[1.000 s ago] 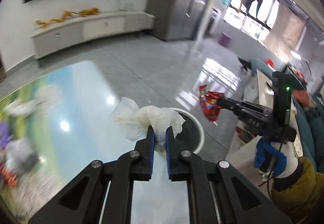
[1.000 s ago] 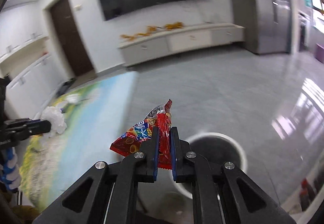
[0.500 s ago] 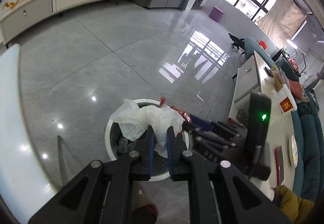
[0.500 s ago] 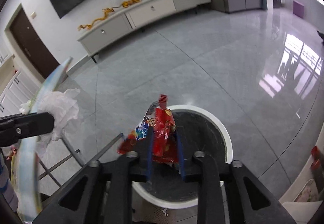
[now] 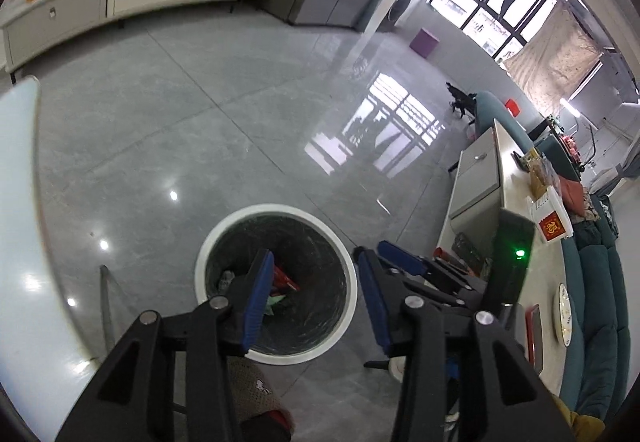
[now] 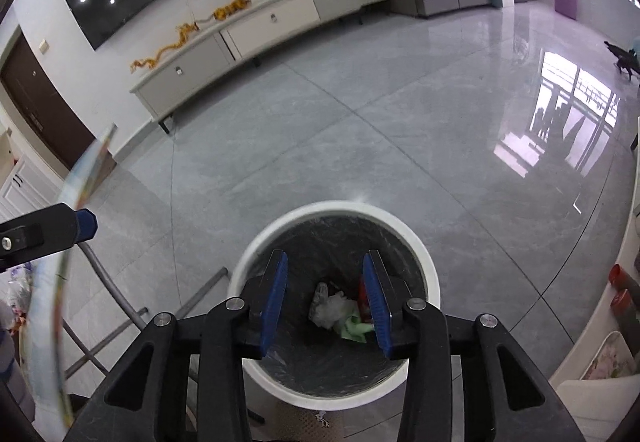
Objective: Collect trash
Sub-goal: 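Move both open tools back over the table toward remaining trash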
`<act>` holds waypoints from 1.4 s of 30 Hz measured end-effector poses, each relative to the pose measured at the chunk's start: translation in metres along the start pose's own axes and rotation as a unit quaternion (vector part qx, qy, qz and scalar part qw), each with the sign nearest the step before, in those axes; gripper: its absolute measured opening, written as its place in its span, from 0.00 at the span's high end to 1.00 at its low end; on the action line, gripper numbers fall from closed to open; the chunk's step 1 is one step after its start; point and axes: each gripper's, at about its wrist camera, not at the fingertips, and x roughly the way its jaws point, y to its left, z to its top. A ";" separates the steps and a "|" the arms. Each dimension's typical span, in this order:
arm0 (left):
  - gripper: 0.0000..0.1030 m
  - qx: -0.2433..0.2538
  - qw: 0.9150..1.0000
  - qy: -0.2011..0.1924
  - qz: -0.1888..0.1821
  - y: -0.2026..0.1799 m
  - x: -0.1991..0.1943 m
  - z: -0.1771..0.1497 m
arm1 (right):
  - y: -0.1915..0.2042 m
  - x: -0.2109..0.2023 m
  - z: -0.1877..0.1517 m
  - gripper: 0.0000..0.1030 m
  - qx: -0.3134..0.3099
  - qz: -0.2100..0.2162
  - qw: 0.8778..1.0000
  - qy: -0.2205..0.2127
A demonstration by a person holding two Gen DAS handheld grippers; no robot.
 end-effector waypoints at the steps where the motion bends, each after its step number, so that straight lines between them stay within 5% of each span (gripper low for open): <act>1: 0.59 0.004 1.000 -0.007 0.004 -0.002 -0.006 0.001 | 0.003 -0.008 0.001 0.62 0.000 0.003 1.000 -0.007; 13: 0.59 0.024 0.992 -0.112 0.050 0.002 -0.144 -0.028 | 0.101 -0.129 0.012 0.60 -0.078 0.056 0.989 -0.109; 21: 0.59 -0.002 0.976 -0.184 0.114 0.062 -0.246 -0.091 | 0.195 -0.178 0.005 0.53 -0.150 0.110 0.973 -0.136; 28: 0.59 -0.060 0.951 -0.229 0.199 0.161 -0.329 -0.164 | 0.279 -0.173 -0.010 0.49 -0.213 0.155 0.959 -0.107; 35: 0.59 -0.131 0.930 -0.225 0.260 0.266 -0.369 -0.237 | 0.356 -0.133 -0.037 0.48 -0.269 0.183 0.944 -0.042; 42: 0.61 -0.146 0.935 -0.194 0.257 0.312 -0.355 -0.263 | 0.415 -0.079 -0.063 0.48 -0.302 0.199 0.932 0.023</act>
